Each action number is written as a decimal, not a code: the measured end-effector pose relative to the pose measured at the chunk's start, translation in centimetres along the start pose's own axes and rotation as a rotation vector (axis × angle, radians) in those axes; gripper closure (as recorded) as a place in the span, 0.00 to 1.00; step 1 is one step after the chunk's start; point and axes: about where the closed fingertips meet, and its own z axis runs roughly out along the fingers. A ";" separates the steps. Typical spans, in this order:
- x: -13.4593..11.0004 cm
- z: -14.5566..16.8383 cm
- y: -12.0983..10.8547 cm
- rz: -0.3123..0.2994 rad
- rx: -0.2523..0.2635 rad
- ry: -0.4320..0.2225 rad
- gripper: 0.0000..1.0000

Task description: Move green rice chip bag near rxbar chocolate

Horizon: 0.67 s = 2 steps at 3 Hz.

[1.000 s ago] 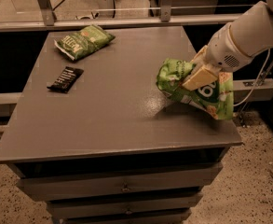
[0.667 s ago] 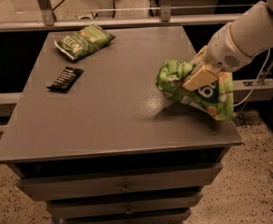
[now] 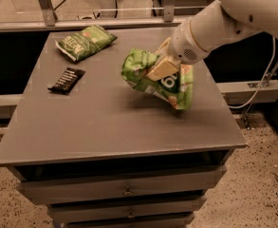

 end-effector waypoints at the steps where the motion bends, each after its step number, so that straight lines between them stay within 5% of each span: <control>1: -3.0 3.9 -0.4 -0.026 -0.023 -0.048 1.00; 2: -5.4 7.1 -0.4 -0.042 -0.042 -0.086 1.00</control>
Offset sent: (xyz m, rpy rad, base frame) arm 0.0499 0.1260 -0.0222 0.1066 -0.0243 0.1169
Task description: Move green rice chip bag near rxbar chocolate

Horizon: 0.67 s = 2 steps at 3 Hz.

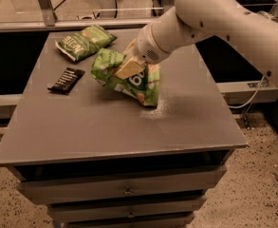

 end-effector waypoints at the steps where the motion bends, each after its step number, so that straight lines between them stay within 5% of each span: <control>1: -1.7 2.9 -0.3 -0.013 -0.009 -0.026 1.00; 2: -2.6 5.0 -0.5 -0.011 -0.008 -0.034 0.85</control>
Offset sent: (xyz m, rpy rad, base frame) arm 0.0319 0.0701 -0.0232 0.0380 -0.0110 0.0094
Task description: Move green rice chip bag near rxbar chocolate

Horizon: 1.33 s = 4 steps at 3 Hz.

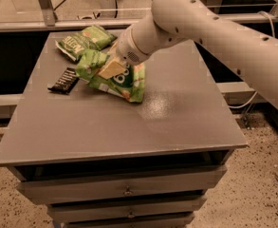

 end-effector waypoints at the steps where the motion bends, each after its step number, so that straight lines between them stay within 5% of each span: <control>1: -0.7 1.3 0.1 0.006 -0.008 -0.012 0.62; 3: -2.3 2.4 1.3 0.000 -0.041 -0.034 0.15; 4: -2.4 2.3 1.0 -0.002 -0.038 -0.042 0.00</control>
Offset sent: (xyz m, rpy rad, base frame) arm -0.0087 0.0402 0.0030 0.0517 0.0269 0.0491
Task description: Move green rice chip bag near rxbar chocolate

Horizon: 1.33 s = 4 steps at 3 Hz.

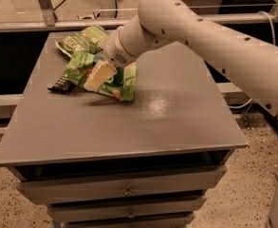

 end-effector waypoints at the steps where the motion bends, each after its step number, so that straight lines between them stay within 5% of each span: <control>1: 0.0 -2.5 -1.3 -0.020 0.034 -0.014 0.00; 2: 0.9 -8.3 -2.2 -0.071 0.062 -0.030 0.00; 3: 4.2 -16.1 -1.9 -0.142 0.087 -0.001 0.00; 4: 4.8 -16.8 -1.6 -0.162 0.080 0.007 0.00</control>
Offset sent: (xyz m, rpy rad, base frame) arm -0.0177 -0.1643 0.0925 -0.0179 -0.1938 0.0536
